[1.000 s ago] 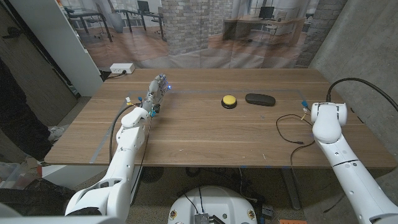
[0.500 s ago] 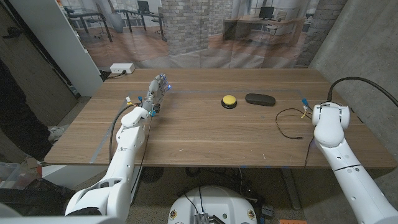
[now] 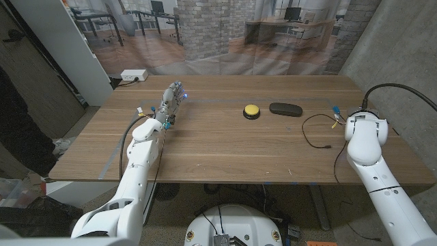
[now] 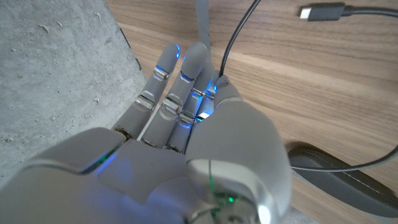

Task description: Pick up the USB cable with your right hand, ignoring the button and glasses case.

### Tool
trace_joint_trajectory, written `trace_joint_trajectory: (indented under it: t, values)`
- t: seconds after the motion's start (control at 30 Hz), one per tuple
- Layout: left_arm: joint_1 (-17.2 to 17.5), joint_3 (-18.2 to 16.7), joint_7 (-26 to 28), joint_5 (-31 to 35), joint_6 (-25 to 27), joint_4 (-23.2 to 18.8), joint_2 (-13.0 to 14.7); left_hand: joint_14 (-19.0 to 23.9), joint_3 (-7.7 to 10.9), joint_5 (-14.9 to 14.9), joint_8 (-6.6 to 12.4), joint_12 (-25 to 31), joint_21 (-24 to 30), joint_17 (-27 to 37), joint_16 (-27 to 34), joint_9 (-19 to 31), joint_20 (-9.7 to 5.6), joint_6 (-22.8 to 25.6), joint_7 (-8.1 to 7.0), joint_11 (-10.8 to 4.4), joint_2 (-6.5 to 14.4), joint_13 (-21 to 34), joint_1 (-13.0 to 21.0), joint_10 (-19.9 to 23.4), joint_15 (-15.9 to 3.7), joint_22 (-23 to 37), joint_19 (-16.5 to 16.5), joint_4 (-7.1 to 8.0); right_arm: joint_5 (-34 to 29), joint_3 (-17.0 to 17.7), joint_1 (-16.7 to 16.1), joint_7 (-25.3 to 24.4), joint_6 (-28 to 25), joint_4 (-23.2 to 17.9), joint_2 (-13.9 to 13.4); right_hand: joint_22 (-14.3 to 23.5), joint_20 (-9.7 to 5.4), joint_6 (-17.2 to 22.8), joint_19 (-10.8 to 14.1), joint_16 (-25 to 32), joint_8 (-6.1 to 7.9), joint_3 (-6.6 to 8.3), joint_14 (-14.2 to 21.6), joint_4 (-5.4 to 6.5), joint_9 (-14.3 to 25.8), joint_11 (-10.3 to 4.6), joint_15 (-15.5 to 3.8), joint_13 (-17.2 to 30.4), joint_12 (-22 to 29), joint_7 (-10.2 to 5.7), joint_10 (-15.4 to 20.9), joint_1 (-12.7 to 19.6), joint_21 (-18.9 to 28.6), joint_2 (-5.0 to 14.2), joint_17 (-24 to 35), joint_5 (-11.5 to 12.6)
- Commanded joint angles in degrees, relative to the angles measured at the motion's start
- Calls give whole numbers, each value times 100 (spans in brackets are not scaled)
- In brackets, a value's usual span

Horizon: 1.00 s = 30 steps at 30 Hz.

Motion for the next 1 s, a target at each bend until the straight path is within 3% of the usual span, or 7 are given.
trace_joint_trajectory:
  t: [0.03,1.0]
  values:
    - [117,-32,1,-32,20,-171,-3,-684,-28,35,8,12,-26,19,23,31,-6,-516,29,24,692,13,15,-432,18,32,-252,-14,67,77,-138,-329,53,-212,42,18,-412,-7,-78,-32,50,0,-48,34,82,-1,-53,44,31,-43,-32,149,54,54,61,7]
    - [295,-103,14,-96,62,-407,-5,-683,-34,37,7,14,-33,19,23,30,-5,-517,26,24,693,13,16,-429,19,31,-248,-15,152,176,-418,-1682,51,-521,175,53,-461,-11,-301,-63,145,-71,-164,106,180,-4,-47,175,26,-94,-69,143,289,27,398,60]
